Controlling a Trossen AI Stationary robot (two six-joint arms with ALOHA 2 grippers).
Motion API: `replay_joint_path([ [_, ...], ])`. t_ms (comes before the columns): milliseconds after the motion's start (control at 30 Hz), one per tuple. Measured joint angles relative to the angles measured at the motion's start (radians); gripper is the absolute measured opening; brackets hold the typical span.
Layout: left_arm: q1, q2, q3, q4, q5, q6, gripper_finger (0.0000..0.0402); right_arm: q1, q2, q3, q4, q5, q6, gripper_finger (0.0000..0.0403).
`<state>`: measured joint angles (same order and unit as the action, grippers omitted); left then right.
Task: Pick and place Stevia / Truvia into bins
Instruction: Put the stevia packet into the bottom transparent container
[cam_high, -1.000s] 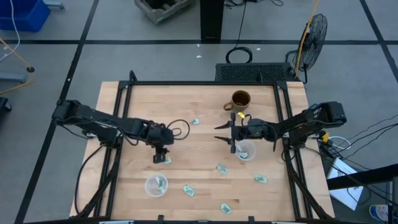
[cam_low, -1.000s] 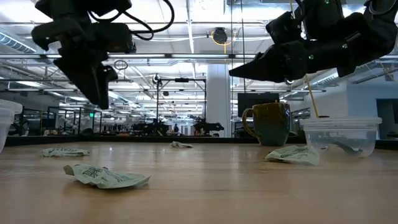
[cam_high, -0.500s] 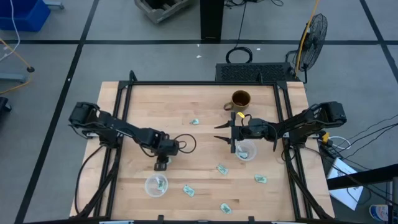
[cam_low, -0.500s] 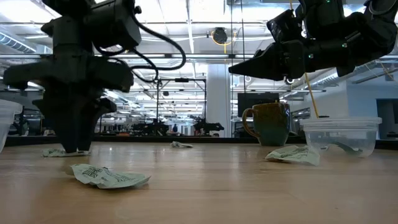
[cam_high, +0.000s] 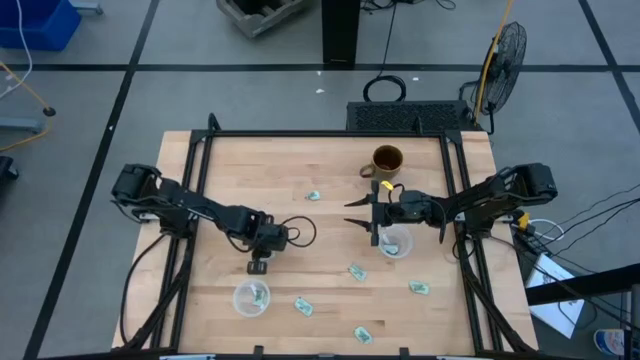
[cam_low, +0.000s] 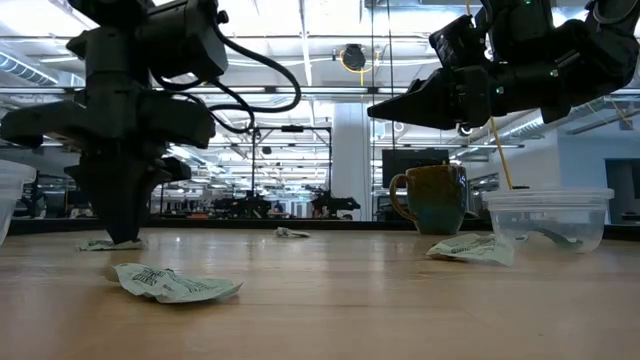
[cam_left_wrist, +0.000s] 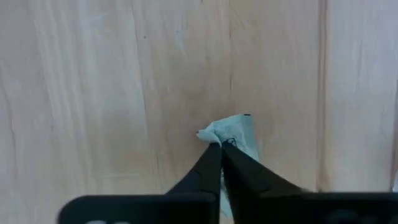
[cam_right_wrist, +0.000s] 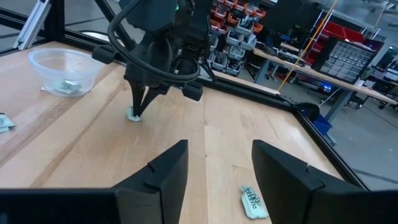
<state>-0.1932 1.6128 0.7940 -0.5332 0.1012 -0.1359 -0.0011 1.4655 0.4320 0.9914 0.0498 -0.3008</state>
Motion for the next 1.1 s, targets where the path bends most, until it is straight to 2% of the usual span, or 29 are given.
replay_joint_path([
  [200, -0.001, -0.056, 0.003, -0.007, 0.023, 0.024, 0.0005, 0.000, 0.000, 0.000, 0.004, 0.000, -0.003, 0.0171],
  [400, -0.038, -0.199, 0.078, -0.101, 0.051, -0.025, 0.0005, 0.000, 0.000, 0.000, 0.007, 0.000, -0.006, 0.0171],
  [467, -0.067, -0.244, 0.106, -0.107, 0.056, -0.072, 0.0003, -0.001, 0.000, 0.000, 0.004, 0.000, -0.010, 0.0171],
  [567, -0.137, -0.294, 0.112, -0.090, 0.094, -0.246, 0.0008, -0.001, 0.000, 0.000, 0.006, 0.000, -0.007, 0.0171],
  [833, -0.349, -0.250, 0.067, -0.047, 0.100, -0.449, 0.0012, 0.000, 0.000, 0.000, -0.002, 0.001, -0.002, 0.0171],
  [1100, -0.380, -0.171, 0.038, -0.038, 0.102, -0.482, 0.0029, 0.000, 0.000, 0.000, 0.004, 0.001, -0.001, 0.0171],
])
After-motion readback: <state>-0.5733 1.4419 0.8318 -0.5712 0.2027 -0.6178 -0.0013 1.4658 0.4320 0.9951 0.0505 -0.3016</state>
